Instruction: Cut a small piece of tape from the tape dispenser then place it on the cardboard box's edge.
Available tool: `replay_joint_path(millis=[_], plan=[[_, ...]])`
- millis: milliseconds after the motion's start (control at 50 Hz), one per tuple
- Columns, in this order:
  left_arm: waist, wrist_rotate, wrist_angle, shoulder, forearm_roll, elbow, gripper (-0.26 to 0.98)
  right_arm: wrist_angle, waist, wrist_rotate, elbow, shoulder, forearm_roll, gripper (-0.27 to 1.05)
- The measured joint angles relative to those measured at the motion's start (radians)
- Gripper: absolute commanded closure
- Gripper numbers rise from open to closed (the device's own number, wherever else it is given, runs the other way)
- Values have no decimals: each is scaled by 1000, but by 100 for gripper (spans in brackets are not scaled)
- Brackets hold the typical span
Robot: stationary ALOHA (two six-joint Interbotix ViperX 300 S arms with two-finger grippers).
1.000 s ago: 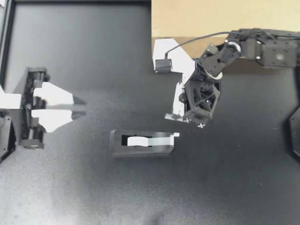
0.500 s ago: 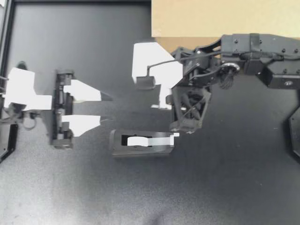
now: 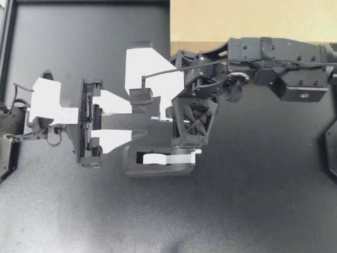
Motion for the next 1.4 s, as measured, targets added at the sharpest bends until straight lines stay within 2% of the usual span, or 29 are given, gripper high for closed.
replay_joint_path(millis=[380, 480, 720, 800, 1000, 1180, 1320, 1400], plan=[[0, -2, -9, 32, -2, -23, 33, 14, 0, -9, -37, 17, 0, 86], [0, 0, -8, 34, 0, -25, 43, 15, 0, -9, -37, 17, 0, 86], [0, 5, -8, 34, -3, -25, 77, 18, 0, -11, -38, 17, 0, 86], [0, 5, -9, 34, -5, -25, 82, 18, 2, -9, -38, 17, 0, 86], [0, 9, -12, 35, -38, -25, 82, 21, 3, -9, -37, 18, 0, 86], [0, 9, -12, 35, -43, -25, 82, 34, 5, -5, -38, 18, 0, 84], [0, 11, -12, 35, -43, -25, 82, 41, 5, -3, -38, 23, 0, 74], [0, 11, -12, 37, -43, -25, 82, 41, 5, -2, -38, 23, 0, 63]])
